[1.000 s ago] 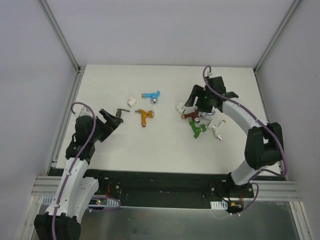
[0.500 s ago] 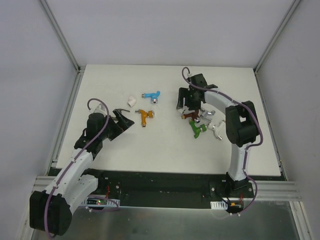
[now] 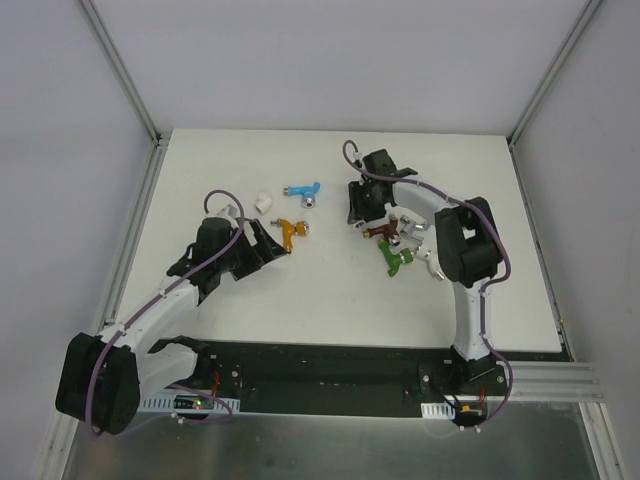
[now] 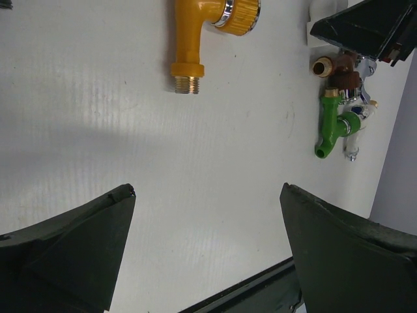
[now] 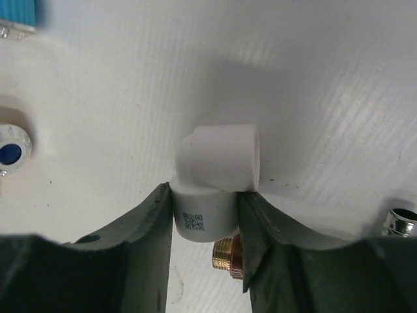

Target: Install the water faucets

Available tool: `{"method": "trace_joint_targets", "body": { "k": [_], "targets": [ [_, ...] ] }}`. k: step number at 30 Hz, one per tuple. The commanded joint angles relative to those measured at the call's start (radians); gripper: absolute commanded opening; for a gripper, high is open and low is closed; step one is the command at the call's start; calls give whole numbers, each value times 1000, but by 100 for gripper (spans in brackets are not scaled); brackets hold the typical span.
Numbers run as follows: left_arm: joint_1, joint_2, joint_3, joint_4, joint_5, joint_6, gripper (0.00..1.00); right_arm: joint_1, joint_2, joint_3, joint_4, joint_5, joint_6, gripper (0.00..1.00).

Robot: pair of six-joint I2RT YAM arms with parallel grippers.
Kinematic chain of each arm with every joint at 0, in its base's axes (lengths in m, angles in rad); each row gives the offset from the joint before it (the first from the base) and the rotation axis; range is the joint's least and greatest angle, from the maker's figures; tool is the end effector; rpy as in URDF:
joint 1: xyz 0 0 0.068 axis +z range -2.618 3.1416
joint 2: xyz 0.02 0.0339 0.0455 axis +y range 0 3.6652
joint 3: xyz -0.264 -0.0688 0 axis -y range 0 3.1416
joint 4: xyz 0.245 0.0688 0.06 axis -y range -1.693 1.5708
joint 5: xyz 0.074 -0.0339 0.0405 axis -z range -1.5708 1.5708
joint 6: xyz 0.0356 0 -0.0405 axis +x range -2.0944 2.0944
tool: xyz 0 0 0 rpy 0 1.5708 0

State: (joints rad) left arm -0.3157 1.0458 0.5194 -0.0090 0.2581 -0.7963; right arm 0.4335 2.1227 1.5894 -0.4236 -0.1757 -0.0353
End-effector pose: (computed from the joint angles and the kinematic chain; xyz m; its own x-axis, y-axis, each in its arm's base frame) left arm 0.2091 -0.0778 0.2154 -0.7029 -0.4974 -0.5084 0.0092 0.7083 -0.7058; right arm 0.4173 0.2000 0.1763 -0.7235 -0.3732 -0.5807 -0.5308 0.8386 0.1225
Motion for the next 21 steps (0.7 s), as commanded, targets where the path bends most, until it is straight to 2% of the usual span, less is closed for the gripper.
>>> {"method": "trace_joint_targets", "body": {
  "k": [1, 3, 5, 11, 16, 18, 21],
  "targets": [
    [-13, -6, 31, 41, -2, 6, 99, 56, -26, 1, -7, 34, -35, 36],
    [-14, -24, 25, 40, -2, 8, 99, 85, -49, -19, -4, 38, -40, 28],
    [-14, -52, 15, 37, -11, 11, 99, 125, -76, -49, -3, 28, -46, 24],
    [-14, -147, -15, -18, -72, 37, 99, 276, -173, -169, -9, 4, -67, 24],
    [-14, -196, -35, -49, -97, 51, 99, 367, -187, -198, -33, -24, -103, 27],
    [-14, -204, -41, -60, -105, 57, 99, 387, -181, -186, -58, -15, -101, 33],
    [-14, -205, -53, -62, -112, 62, 99, 393, -188, -174, -98, -1, -86, 56]
  ]
}}
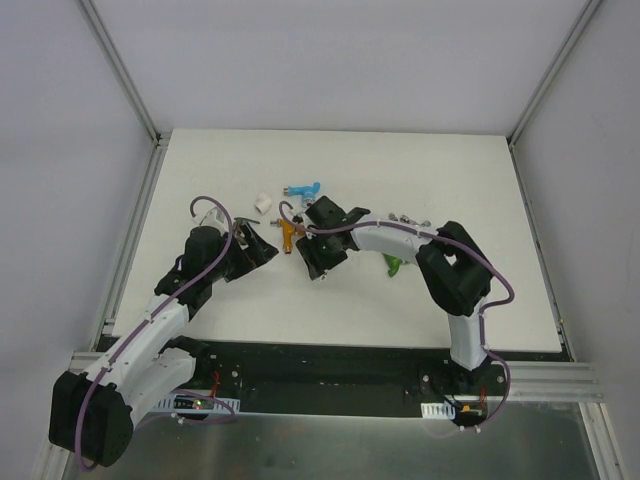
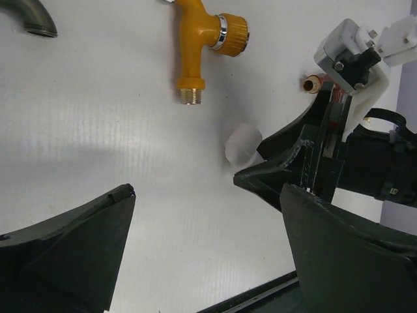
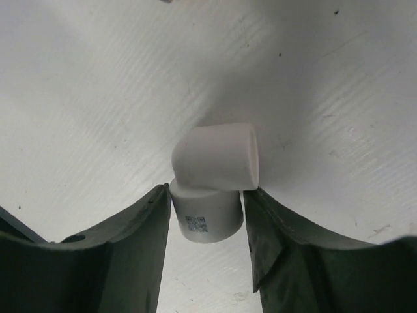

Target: Install the water faucets

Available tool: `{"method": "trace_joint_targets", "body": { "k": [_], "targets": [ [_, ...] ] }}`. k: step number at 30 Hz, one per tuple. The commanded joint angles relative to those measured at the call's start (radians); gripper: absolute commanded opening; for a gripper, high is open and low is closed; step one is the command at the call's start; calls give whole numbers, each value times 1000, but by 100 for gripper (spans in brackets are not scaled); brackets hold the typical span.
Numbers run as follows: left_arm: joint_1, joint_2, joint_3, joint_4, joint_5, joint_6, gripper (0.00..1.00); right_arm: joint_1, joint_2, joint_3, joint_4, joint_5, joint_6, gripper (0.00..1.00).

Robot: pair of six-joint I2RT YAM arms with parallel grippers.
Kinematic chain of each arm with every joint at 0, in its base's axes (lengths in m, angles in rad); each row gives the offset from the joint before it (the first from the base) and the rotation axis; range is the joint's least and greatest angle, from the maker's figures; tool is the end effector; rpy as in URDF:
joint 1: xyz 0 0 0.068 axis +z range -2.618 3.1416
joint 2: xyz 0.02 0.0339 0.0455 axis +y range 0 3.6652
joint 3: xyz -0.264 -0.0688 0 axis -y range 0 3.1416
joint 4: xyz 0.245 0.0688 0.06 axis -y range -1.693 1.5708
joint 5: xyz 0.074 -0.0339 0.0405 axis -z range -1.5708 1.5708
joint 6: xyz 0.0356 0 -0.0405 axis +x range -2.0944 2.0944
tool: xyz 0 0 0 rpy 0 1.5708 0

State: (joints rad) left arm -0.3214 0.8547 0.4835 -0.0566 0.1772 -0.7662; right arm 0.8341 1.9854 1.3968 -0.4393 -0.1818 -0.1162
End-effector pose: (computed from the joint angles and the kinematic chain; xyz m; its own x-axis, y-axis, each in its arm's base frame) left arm 0.1840 -0.0679 0.2345 -0.6048 -0.5180 -0.6049 0.0608 0.7273 -0.6836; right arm 0.2772 0.3152 0.1757 -0.4796 -0.6985 -0.5311 -0.8526 0.5141 0.0939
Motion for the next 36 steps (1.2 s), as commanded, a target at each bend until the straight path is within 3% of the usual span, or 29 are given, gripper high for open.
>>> {"method": "trace_joint_targets", "body": {
  "k": [1, 4, 7, 16, 20, 24, 31, 36],
  "targets": [
    [-8, -11, -19, -14, -30, 31, 99, -7, -62, 16, -87, 16, 3, 64],
    [-8, -6, -19, -17, -18, 34, 99, -9, -124, -4, -113, 41, 30, 86],
    [-8, -2, -13, -22, 8, 41, 99, -10, -210, -39, -130, 117, 87, 94],
    [-8, 43, 15, -22, 50, 41, 99, -147, -528, -330, -127, 496, 435, 98],
    [-10, 76, 20, -17, 45, 44, 99, -223, -614, -473, -49, 510, 564, 93],
    [-13, 90, 30, -12, 73, 35, 99, -242, -640, -576, 77, 547, 613, 82],
    [-19, 78, 26, -12, 62, 21, 99, -248, -536, -579, 191, 582, 661, 64],
    [-28, 72, 27, -12, 64, 13, 99, -262, -456, -568, 221, 619, 682, 57]
  ]
}}
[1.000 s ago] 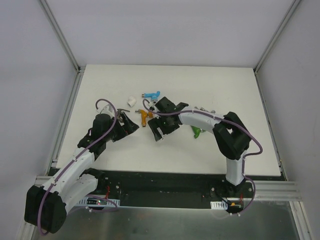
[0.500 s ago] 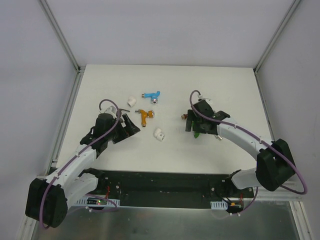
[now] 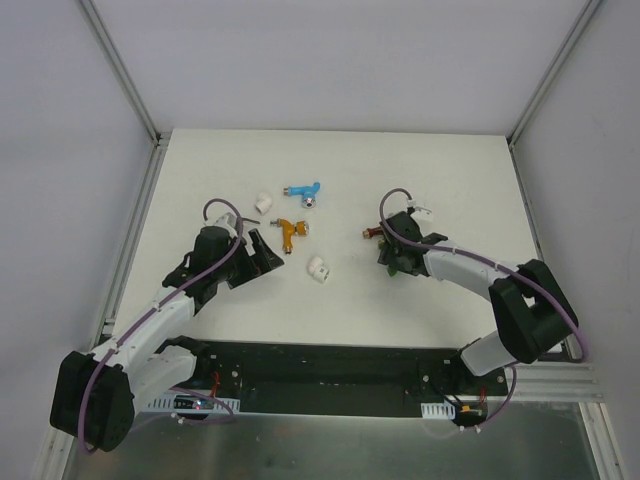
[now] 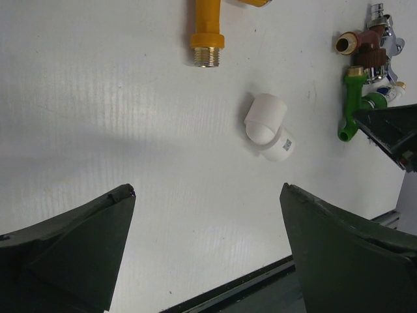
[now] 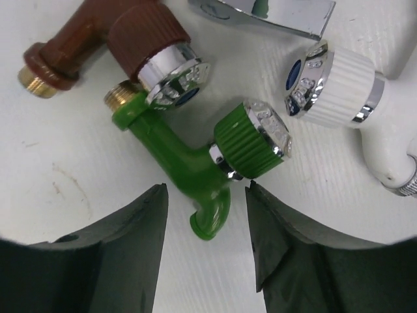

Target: Install the water faucets

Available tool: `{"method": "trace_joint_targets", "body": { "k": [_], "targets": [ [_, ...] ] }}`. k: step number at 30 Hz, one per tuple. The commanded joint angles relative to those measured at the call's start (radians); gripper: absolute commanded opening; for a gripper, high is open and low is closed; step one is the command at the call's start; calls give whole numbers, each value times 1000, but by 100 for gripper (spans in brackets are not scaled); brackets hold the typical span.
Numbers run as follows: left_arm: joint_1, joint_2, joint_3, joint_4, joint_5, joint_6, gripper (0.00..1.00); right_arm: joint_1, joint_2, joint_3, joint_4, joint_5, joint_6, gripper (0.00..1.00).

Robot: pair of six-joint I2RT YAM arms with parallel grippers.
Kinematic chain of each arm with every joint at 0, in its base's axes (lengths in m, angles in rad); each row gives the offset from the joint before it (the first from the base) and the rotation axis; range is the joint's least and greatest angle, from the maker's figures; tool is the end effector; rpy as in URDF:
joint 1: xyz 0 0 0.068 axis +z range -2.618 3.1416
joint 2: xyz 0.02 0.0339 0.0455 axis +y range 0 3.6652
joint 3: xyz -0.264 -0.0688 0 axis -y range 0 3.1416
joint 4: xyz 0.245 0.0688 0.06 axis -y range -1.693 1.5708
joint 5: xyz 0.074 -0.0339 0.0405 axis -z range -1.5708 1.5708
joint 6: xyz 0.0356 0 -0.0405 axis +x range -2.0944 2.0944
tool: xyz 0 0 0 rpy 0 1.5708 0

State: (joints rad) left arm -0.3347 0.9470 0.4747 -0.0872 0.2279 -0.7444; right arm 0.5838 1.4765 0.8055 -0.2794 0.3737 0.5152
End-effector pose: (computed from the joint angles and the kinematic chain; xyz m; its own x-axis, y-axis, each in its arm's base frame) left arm 0.1894 -0.0744 0.2121 -0.7081 -0.4525 -0.5421 0.0287 0.7486 -0.6624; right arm 0.2463 0.1471 0.1838 -0.7564 0.0501 -0.6522 0.0420 0.9987 0.0280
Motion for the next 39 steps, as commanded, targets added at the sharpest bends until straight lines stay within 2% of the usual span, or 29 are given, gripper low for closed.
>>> {"method": "trace_joint_targets", "body": {
  "k": [1, 7, 10, 17, 23, 28, 33, 39],
  "targets": [
    [-18, -19, 36, 18, 13, -9, 99, -10, 67, 26, 63, 71, 55, 56],
    [-39, -16, 47, 21, 11, -23, 99, -12, 120, 24, 68, 68, 42, 49],
    [-59, -11, 59, 23, 8, -32, 99, -7, 108, 17, 59, 56, 11, 28],
    [-112, 7, 111, 38, 7, -58, 99, 97, -34, -23, 118, 39, -144, 0],
    [-145, 29, 160, 83, 19, -88, 99, 162, -206, -74, 261, -105, -265, 0],
    [-167, 64, 173, 242, 50, -145, 98, 192, -314, -98, 396, -290, -363, 0],
    [-196, 134, 208, 349, 86, -180, 97, 209, -363, -123, 480, -402, -397, 0],
    [-250, 231, 248, 463, 137, -196, 95, 226, -395, -155, 510, -433, -411, 0]
  ]
}}
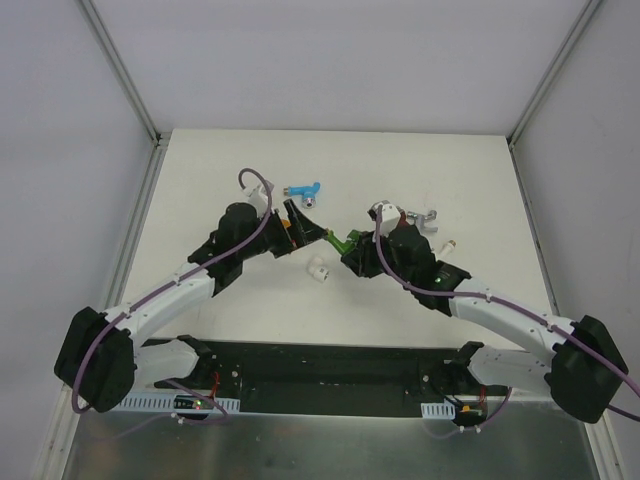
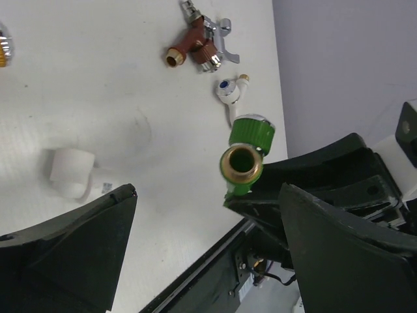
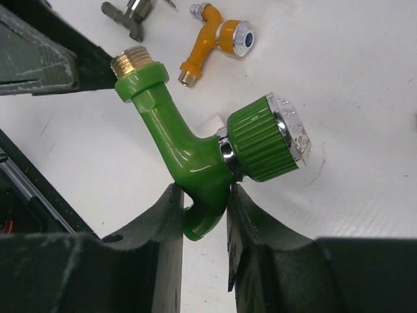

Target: Install the water faucets

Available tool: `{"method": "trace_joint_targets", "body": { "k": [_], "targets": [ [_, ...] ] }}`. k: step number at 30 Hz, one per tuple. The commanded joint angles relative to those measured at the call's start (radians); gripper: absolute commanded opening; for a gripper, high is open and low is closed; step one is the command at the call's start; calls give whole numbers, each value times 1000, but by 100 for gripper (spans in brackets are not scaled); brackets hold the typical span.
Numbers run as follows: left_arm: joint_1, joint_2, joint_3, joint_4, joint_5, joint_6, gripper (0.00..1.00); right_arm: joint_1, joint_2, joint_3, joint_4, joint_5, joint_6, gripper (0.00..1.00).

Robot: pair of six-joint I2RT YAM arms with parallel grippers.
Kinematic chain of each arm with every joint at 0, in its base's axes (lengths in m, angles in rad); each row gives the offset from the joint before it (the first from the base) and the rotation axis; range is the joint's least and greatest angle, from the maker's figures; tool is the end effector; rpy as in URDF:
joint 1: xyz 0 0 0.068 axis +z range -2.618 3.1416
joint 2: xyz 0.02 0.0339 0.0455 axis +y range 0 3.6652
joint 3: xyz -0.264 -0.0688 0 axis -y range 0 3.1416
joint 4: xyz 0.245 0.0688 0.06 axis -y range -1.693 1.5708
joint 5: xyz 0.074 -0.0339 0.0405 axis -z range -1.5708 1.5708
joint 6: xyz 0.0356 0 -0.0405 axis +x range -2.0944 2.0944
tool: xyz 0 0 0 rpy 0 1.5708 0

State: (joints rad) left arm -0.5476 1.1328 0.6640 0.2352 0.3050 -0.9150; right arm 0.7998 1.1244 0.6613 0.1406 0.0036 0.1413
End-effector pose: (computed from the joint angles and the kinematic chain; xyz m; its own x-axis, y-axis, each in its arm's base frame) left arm 0.2153 -0.1438 0.2704 -0.7118 -0.4514 -0.5381 0.2983 0.4994 -0.8134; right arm 0.1785 0.1835 0.2611 -0.3193 -0.1266 -0.9392 -0.6766 0.7243 0.1324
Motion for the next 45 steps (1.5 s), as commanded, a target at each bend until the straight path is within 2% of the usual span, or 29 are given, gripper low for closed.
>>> {"method": "trace_joint_targets", "body": {
  "k": [1, 6, 11, 13, 16, 17, 20, 22, 27, 28, 32, 35, 41, 45],
  "targets": [
    [-46, 64, 69, 145, 63, -22, 93, 13, -47, -17, 93, -66, -37, 0],
    [-69, 146, 97, 164, 71, -35, 85, 16, -67, -40, 117, -79, -37, 0],
    [-84, 180, 105, 197, 88, -39, 68, 18, -74, -54, 122, -71, -37, 0],
    [-92, 188, 106, 219, 98, -39, 54, 18, -77, -61, 126, -63, -37, 0],
    [-97, 203, 108, 256, 123, -42, 11, 18, -80, -63, 125, -44, -28, 2],
    [-97, 209, 103, 269, 131, -45, 0, 16, -81, -63, 125, -34, -20, 9],
    [-97, 206, 68, 358, 137, -68, 0, 18, -90, -66, 126, -10, 6, 30],
    [-97, 194, 28, 447, 117, -90, 0, 18, -100, -66, 134, 25, 26, 54],
    [-97, 151, -88, 642, 31, -116, 0, 13, -112, -75, 174, 70, 111, 96],
    [-97, 141, -110, 673, 13, -120, 0, 13, -123, -77, 175, 64, 139, 99],
    [-97, 124, -174, 788, -27, -137, 0, 7, -173, -80, 192, -56, 196, 99],
    [-97, 127, -216, 901, -41, -160, 0, -8, -187, -68, 189, -66, 265, 99],
    [-97, 160, -260, 1085, -46, -223, 0, -45, -181, -74, 287, -175, 391, 99],
    [-97, 173, -273, 1151, -41, -257, 0, -79, -179, -121, 421, -221, 464, 96]
  ]
}}
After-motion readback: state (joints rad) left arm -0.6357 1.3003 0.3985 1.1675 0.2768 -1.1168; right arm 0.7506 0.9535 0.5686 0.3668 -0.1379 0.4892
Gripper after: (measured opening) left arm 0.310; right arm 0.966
